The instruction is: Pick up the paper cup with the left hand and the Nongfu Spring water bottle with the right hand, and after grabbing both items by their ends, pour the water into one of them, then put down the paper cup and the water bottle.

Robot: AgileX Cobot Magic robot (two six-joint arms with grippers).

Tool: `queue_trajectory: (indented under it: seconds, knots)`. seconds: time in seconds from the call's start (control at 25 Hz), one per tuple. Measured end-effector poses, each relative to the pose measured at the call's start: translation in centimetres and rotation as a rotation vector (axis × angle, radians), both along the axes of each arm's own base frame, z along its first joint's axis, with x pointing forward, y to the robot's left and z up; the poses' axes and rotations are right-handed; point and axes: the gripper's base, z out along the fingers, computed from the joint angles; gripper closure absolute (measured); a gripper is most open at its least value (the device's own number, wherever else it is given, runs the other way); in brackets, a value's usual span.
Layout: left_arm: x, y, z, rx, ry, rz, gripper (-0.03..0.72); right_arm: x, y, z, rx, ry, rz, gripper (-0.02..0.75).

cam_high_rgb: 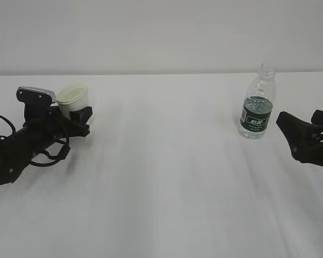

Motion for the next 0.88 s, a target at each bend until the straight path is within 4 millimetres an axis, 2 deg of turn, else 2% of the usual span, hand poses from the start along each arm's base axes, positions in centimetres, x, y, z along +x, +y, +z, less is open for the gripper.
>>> queue_trajectory:
  seconds: [0.28,0.6,0.88]
  knots:
    - [0.8,0.0,-0.9,0.000,0.002,0.009,0.288,0.0,0.0,0.0,0.002,-0.001,0.000,0.145]
    - [1.7,-0.2,-0.7,-0.008,-0.028,0.015,0.289,0.0,0.0,0.0,0.002,-0.001,0.000,0.146]
    - [1.6,-0.1,-1.5,-0.007,-0.013,0.019,0.289,0.0,0.0,0.0,0.004,-0.001,-0.001,0.146]
